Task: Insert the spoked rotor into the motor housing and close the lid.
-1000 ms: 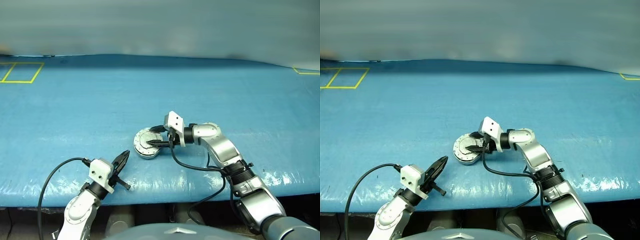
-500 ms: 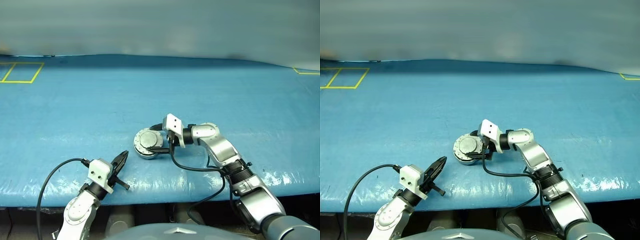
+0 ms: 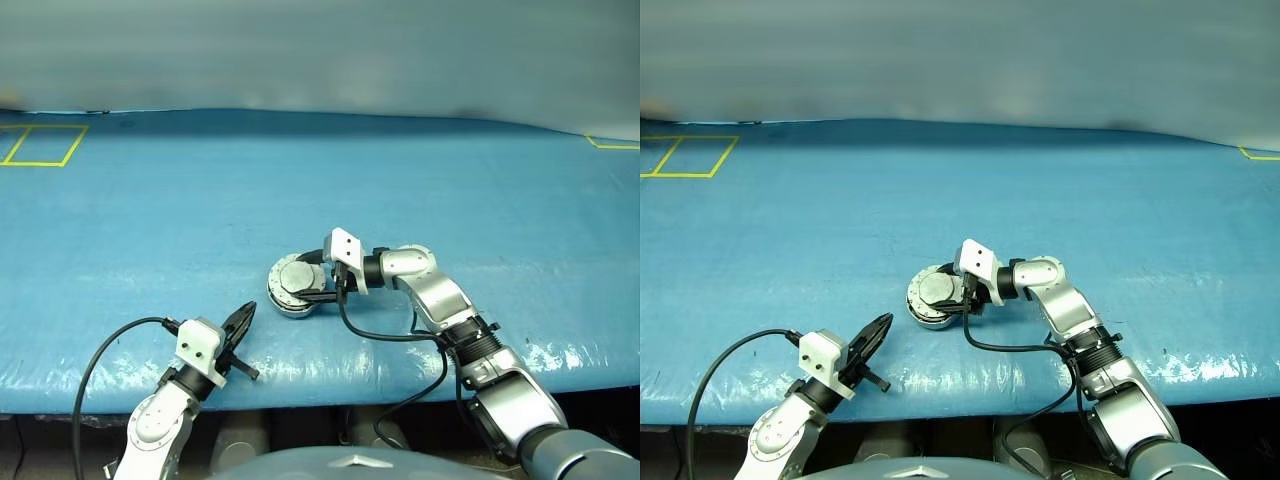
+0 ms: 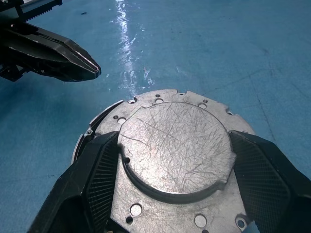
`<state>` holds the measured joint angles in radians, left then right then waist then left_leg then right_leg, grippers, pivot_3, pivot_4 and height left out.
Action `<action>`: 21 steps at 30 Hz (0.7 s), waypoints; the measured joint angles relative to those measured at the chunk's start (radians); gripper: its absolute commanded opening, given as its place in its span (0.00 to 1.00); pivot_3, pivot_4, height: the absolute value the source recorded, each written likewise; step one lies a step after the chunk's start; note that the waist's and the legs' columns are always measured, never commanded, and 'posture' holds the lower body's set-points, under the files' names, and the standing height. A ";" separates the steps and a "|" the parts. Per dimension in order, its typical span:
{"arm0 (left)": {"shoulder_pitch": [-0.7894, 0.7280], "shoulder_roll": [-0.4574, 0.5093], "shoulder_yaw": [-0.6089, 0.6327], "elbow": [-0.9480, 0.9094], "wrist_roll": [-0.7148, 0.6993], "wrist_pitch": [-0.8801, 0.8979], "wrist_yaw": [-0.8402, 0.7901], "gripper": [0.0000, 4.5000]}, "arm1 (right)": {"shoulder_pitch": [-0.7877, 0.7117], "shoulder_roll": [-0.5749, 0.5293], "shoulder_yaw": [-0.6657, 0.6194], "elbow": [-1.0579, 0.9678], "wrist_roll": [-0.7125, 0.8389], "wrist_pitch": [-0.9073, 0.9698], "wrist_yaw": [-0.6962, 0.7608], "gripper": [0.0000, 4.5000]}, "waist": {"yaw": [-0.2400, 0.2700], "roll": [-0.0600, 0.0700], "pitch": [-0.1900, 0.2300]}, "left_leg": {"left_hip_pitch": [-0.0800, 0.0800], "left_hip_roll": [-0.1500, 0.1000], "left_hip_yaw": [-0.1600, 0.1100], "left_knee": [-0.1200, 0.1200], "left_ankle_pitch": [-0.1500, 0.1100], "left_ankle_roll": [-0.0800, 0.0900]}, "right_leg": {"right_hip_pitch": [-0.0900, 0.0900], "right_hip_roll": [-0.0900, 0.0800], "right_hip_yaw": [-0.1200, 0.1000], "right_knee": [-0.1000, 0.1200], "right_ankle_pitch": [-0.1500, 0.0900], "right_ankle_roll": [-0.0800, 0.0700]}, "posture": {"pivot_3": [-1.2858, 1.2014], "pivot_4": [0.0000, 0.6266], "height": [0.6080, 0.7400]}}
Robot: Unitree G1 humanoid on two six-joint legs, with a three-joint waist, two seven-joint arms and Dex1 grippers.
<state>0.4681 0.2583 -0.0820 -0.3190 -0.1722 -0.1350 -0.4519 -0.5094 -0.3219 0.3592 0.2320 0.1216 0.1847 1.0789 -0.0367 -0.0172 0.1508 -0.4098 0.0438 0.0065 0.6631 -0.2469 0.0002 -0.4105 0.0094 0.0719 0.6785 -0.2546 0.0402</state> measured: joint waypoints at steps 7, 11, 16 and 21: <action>-0.002 0.000 -0.005 0.000 -0.001 0.000 -0.003 0.00 | 0.001 -0.006 -0.002 -0.071 0.005 0.112 -0.011 0.72 | 0.000 0.000 0.000 | 0.000 0.000 0.000 0.000 0.000 0.000 | 0.000 0.000 0.000 0.000 0.000 0.000 | 0.52 0.24 1.00; -0.005 -0.001 -0.005 0.000 -0.001 -0.002 -0.005 0.00 | 0.005 -0.010 0.001 -0.118 0.004 0.175 -0.021 0.72 | 0.000 0.000 0.000 | 0.000 0.000 0.000 0.000 0.000 0.000 | -0.001 0.000 0.000 0.000 0.000 0.000 | 0.52 0.24 1.00; -0.007 -0.002 -0.006 0.001 -0.001 -0.002 -0.005 0.00 | 0.027 -0.004 0.009 -0.178 0.002 0.242 -0.066 0.72 | 0.000 0.000 0.000 | 0.000 0.000 0.000 0.000 0.000 0.000 | -0.001 0.000 0.000 0.000 0.000 0.000 | 0.52 0.24 1.00; -0.006 -0.002 -0.007 0.002 -0.001 -0.002 -0.005 0.00 | 0.059 0.003 0.019 -0.253 -0.003 0.308 -0.130 0.72 | -0.001 0.000 0.000 | 0.000 0.000 0.000 0.000 0.000 0.000 | -0.001 0.000 0.000 0.000 0.000 0.000 | 0.52 0.24 1.00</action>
<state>0.4618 0.2559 -0.0889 -0.3171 -0.1733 -0.1371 -0.4571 -0.4508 -0.3192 0.3782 -0.0211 0.1191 0.4932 0.9487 -0.0378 -0.0169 0.1511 -0.4102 0.0440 0.0064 0.6628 -0.2469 0.0002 -0.4112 0.0094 0.0719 0.6785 -0.2551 0.0406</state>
